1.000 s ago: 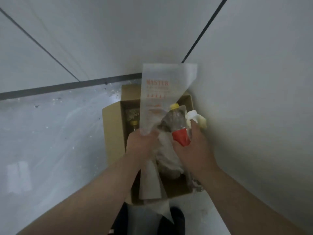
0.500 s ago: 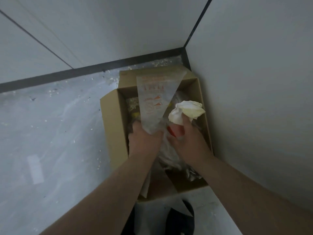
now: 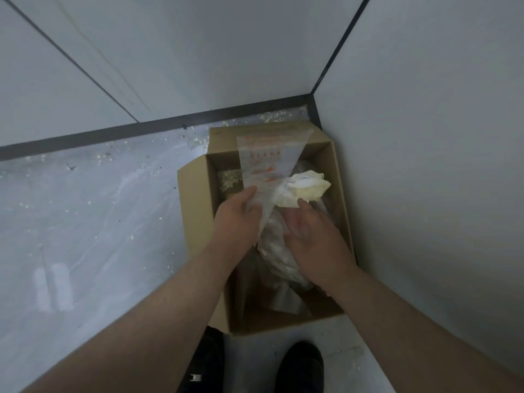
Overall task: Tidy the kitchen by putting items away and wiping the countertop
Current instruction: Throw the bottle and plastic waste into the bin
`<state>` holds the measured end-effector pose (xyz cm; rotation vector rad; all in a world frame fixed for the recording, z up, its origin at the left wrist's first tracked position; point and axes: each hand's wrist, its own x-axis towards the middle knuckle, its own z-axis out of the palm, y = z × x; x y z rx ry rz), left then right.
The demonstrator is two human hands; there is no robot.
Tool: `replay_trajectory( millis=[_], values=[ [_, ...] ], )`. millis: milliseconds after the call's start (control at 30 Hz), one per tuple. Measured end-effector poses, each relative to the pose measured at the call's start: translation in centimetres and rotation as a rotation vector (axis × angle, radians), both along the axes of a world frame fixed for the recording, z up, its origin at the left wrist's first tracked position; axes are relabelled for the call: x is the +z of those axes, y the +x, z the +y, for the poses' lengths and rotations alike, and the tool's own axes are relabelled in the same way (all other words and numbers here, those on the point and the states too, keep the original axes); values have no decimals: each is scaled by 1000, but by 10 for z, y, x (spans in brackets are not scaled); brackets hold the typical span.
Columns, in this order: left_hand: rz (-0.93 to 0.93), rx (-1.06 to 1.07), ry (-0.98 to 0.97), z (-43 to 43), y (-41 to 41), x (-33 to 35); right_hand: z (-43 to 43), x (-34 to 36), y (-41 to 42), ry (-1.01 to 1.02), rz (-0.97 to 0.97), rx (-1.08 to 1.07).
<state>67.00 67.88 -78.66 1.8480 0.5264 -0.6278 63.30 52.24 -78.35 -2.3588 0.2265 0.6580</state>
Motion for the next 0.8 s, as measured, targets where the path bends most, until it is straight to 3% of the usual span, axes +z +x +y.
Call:
replay_trajectory(
  millis=[233,467,633,700,800],
  values=[
    [-138,-49,272,3,-33,21,-13,11,-13,47,-23,-3],
    [50,-160,251,7,-80,36,-9,34,-24,80,-89,25],
    [118,-401,262,17,-94,52,-8,53,-38,25,-30,7],
    [64,-525,338,21,-94,64,-5,71,-42,24,-28,4],
    [-49,-508,333,30,-87,93,-2,106,-47,59,-76,-13]
  ],
)
